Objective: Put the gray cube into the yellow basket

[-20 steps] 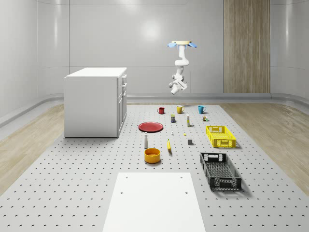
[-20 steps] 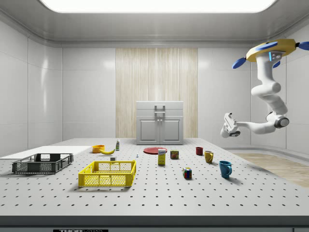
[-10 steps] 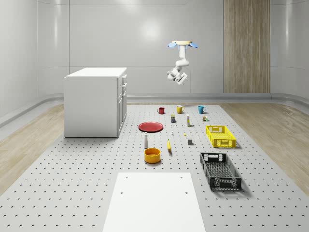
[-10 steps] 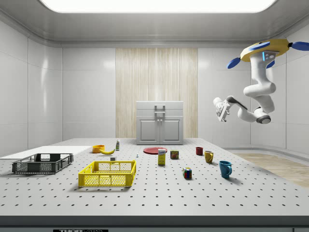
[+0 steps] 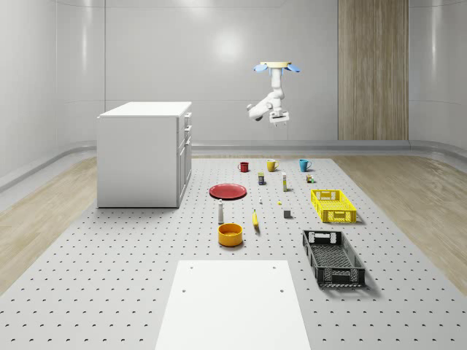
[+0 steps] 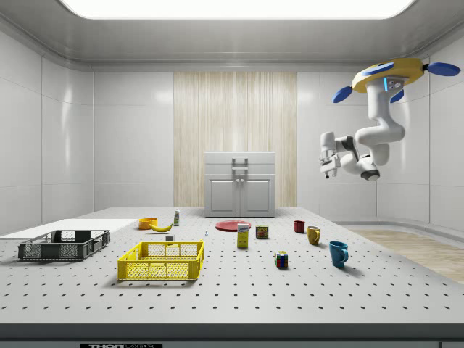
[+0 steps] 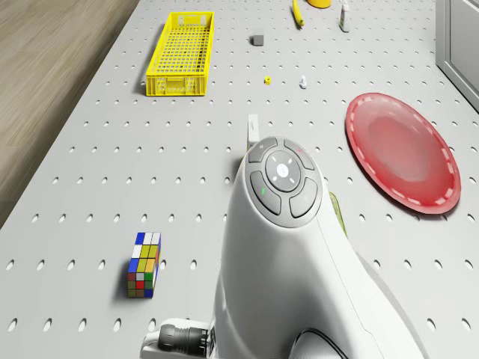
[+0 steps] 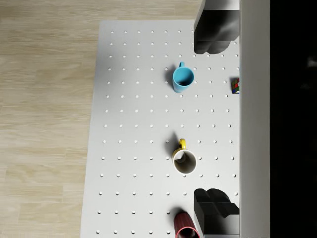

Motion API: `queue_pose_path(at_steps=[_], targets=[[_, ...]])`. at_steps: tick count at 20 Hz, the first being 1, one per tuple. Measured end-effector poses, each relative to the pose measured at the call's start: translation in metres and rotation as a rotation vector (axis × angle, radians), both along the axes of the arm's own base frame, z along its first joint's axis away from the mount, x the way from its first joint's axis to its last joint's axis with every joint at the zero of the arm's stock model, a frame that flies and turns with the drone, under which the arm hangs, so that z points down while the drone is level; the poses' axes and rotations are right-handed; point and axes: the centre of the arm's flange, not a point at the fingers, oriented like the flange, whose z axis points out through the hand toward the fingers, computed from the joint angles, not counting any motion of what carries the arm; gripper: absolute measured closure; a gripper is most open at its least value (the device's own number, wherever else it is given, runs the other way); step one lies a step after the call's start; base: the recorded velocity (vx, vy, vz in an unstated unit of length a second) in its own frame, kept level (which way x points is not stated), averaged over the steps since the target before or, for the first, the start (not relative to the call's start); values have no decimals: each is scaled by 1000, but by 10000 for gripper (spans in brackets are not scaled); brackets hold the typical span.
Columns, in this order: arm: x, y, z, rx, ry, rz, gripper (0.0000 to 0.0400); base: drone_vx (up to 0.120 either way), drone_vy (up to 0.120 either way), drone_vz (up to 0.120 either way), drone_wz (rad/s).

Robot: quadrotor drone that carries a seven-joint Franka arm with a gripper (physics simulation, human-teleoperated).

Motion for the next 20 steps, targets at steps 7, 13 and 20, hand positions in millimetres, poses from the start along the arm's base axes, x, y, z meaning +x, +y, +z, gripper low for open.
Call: queue_pose_path(at_steps=[7,13,20], targets=[[0,-8,-1,-81,3,-2,0,120,0,0,0],[0,-10,-1,-103,4,-2,0,120,0,-13,0],[0,-11,-1,-110,4,-2,0,120,0,-120,0]])
